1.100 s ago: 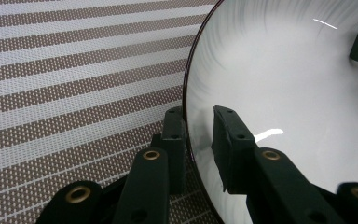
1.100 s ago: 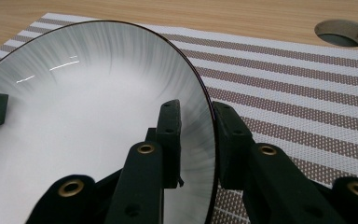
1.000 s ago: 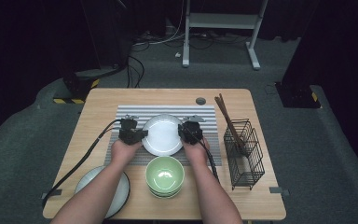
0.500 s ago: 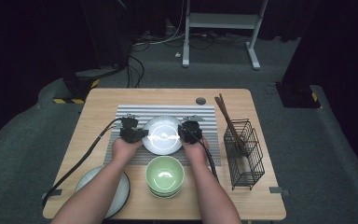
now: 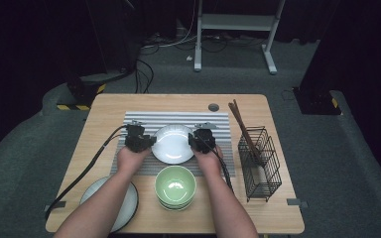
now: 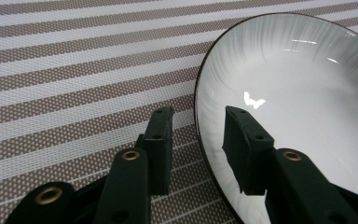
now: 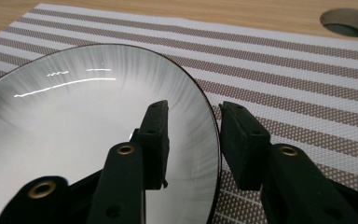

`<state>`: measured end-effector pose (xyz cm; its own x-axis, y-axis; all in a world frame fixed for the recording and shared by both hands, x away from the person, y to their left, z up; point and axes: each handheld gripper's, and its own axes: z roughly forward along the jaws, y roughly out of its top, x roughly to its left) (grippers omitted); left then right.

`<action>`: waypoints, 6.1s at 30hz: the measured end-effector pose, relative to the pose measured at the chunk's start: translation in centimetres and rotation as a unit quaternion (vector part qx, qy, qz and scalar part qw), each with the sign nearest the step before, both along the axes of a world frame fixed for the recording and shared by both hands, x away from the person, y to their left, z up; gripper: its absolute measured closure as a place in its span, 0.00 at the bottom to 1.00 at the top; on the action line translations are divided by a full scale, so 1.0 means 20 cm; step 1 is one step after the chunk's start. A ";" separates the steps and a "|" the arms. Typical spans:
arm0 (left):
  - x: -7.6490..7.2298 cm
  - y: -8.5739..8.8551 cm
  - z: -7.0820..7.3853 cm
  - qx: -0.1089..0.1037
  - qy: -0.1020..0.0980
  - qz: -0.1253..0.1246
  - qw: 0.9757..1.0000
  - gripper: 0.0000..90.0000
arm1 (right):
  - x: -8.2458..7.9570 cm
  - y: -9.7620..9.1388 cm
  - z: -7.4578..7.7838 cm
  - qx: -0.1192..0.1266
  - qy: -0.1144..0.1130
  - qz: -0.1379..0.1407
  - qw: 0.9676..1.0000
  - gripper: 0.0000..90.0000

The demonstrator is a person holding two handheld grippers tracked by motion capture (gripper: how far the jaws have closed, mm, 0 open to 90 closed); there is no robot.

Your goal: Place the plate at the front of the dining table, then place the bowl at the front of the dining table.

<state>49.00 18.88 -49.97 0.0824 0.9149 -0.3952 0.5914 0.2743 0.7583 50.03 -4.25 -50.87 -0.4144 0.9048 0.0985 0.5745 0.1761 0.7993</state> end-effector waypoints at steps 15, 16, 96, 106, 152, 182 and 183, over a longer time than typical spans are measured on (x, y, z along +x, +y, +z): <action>-0.15 0.01 0.09 0.018 -0.050 -0.005 0.999 0.54 | -0.19 -0.04 0.10 0.003 -0.039 0.014 0.999 0.63; -0.16 0.01 0.09 0.021 -0.052 -0.006 0.998 0.54 | -0.20 -0.04 0.11 0.005 -0.041 0.015 0.999 0.63; -0.67 0.07 0.19 0.085 0.048 -0.115 0.989 0.46 | -0.90 -0.35 -0.03 -0.087 -0.027 0.056 0.994 0.48; -0.62 0.06 0.23 0.124 0.089 -0.133 0.979 0.46 | -0.89 -0.36 -0.03 -0.077 -0.025 0.055 0.995 0.45; -0.54 -0.03 0.40 0.123 0.235 -0.181 0.947 0.35 | -0.85 -0.38 -0.08 -0.077 0.023 0.043 0.996 0.42; -0.60 -0.12 0.58 0.150 0.236 -0.222 0.934 0.34 | -0.85 -0.38 -0.08 -0.077 0.023 0.042 0.996 0.42; -0.61 -0.13 0.59 0.148 0.235 -0.221 0.935 0.34 | -0.85 -0.38 -0.08 -0.077 0.023 0.042 0.996 0.42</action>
<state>36.89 16.29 -38.25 0.3594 0.9075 -0.2172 0.8843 -0.2569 0.3900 33.07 -11.76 -52.47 -0.4883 0.8725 -0.0181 0.5877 0.3441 0.7323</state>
